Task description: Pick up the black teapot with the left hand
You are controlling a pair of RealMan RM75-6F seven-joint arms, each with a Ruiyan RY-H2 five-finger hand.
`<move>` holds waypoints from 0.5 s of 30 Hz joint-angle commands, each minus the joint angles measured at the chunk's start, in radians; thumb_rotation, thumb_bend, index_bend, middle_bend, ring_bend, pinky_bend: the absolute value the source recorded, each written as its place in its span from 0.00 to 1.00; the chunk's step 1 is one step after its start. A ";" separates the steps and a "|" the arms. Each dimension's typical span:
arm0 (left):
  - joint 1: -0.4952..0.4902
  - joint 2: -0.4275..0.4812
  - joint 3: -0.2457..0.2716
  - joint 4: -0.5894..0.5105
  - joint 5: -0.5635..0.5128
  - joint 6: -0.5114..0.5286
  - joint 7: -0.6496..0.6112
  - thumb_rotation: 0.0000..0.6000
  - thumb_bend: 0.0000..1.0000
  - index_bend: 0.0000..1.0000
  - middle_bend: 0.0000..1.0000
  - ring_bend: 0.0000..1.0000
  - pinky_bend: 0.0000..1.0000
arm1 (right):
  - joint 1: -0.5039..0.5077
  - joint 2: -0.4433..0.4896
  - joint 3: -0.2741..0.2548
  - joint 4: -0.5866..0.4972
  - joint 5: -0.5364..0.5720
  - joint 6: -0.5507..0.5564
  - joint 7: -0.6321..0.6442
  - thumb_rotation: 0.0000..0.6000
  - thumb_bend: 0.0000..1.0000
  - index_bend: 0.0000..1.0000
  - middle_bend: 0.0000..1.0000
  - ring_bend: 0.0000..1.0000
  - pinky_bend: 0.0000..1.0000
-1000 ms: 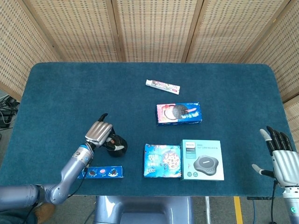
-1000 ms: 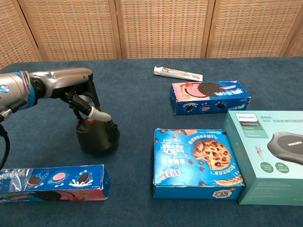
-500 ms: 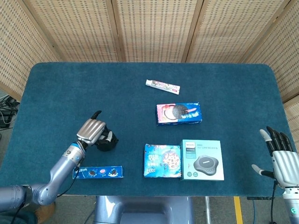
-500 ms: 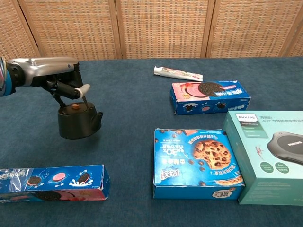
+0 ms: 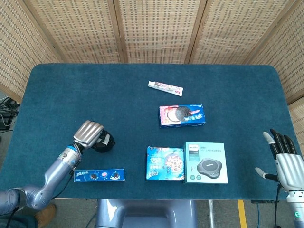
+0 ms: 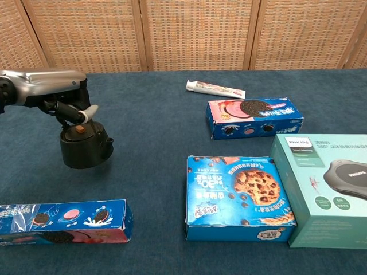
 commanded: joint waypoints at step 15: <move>0.010 0.030 0.008 -0.035 -0.017 0.013 0.027 0.48 1.00 1.00 1.00 0.83 1.00 | 0.002 0.004 0.000 -0.001 0.000 -0.004 0.015 1.00 0.00 0.00 0.00 0.00 0.00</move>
